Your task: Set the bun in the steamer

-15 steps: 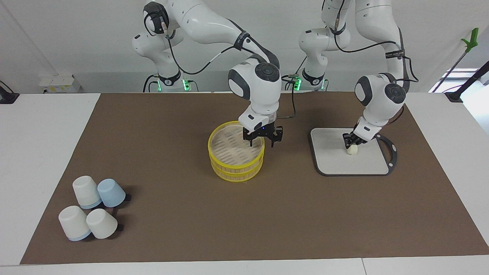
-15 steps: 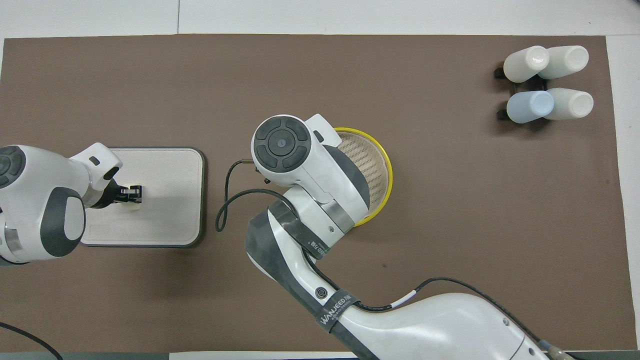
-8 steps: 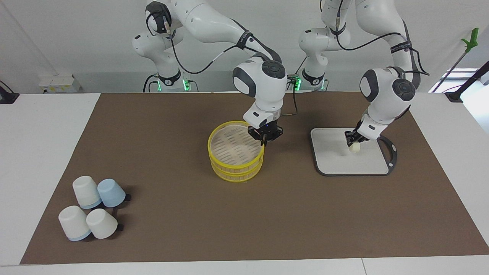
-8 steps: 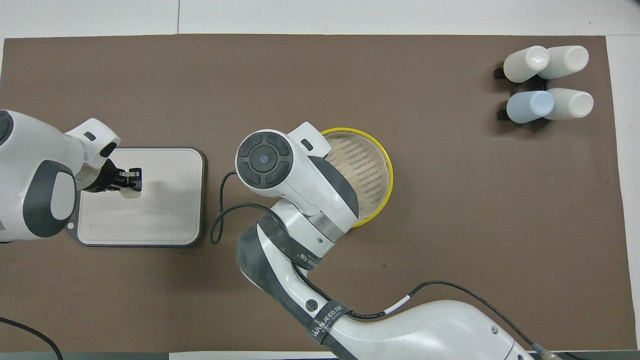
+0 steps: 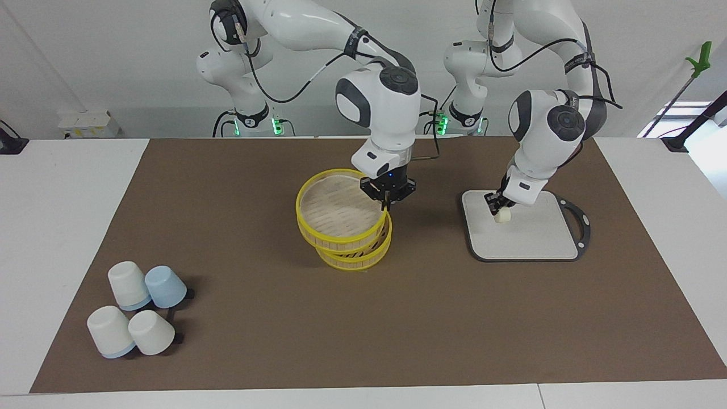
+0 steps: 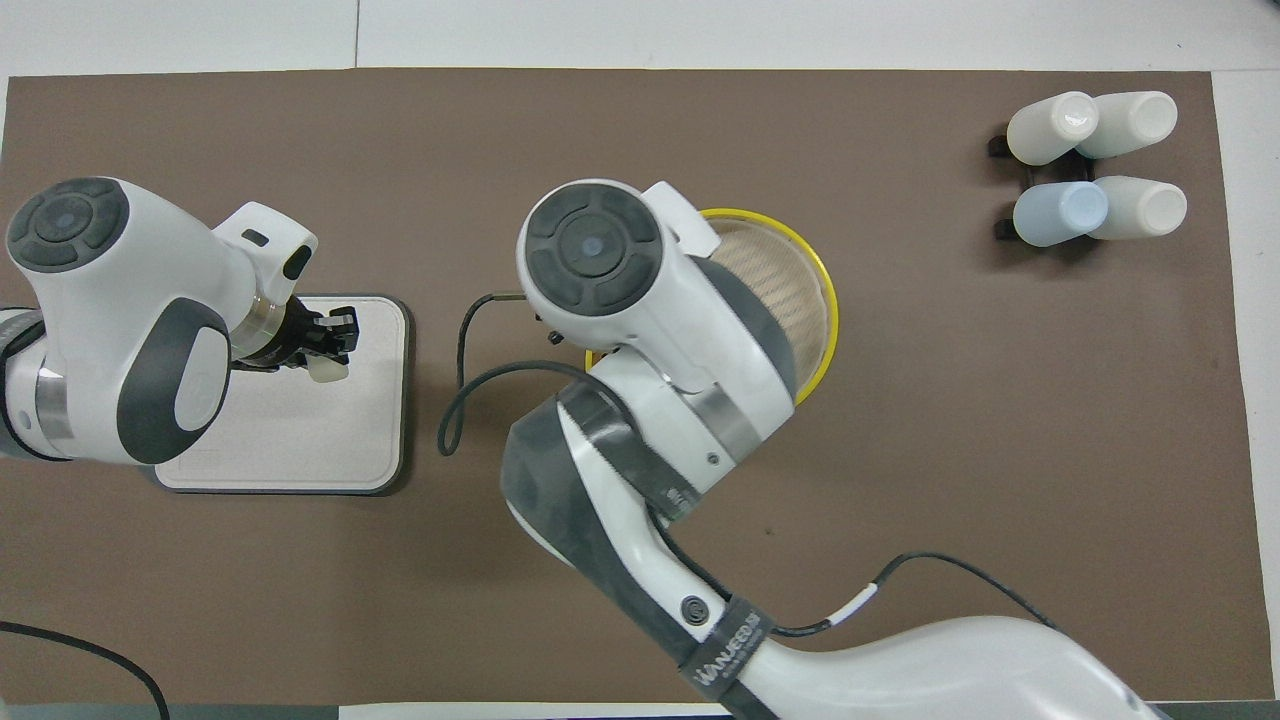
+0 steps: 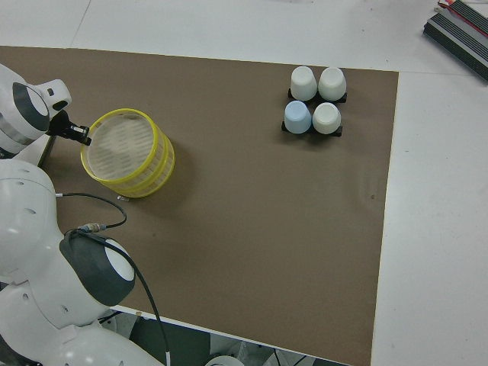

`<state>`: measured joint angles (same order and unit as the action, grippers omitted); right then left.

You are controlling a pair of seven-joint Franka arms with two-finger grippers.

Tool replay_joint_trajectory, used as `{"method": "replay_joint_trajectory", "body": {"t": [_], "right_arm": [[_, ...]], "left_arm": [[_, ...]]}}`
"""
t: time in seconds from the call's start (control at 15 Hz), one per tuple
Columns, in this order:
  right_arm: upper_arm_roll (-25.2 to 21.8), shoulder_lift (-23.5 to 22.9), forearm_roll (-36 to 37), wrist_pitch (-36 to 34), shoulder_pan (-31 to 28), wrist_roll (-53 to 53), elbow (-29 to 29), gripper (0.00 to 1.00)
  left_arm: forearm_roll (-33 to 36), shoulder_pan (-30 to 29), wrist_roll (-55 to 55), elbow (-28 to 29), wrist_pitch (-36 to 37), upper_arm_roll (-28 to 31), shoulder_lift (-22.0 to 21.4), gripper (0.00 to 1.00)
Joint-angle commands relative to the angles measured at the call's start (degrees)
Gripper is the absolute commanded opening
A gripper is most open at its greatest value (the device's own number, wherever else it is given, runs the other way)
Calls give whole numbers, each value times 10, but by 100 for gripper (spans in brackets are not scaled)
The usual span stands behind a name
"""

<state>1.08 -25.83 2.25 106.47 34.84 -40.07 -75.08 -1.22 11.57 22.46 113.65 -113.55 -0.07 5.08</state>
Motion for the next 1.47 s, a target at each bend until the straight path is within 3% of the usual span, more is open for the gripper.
{"method": "replay_joint_trajectory", "body": {"t": [0.0,0.4,0.6,0.8,0.93,1.07,1.4], "right_arm": [[4,47,-25,-47,-71,116,-6,0],[2,71,-18,-86,-204,296,-19,0],[1,76,-18,-80,-253,339,-39,0],[2,78,-19,-81,-282,350,-48,0],[1,89,-20,-69,-293,349,-78,0],[2,105,-22,-47,-305,351,-115,0],[2,105,-24,-48,-316,373,-114,0]], "left_arm": [[-16,34,62,-31,20,6,8,30],[-20,126,179,-89,40,4,33,30],[-83,145,204,-175,58,5,74,30],[-92,208,271,-242,71,6,118,31],[-90,242,323,-313,89,7,173,31],[-84,271,357,-424,133,10,268,31],[-66,292,357,-383,87,7,279,34]]}}
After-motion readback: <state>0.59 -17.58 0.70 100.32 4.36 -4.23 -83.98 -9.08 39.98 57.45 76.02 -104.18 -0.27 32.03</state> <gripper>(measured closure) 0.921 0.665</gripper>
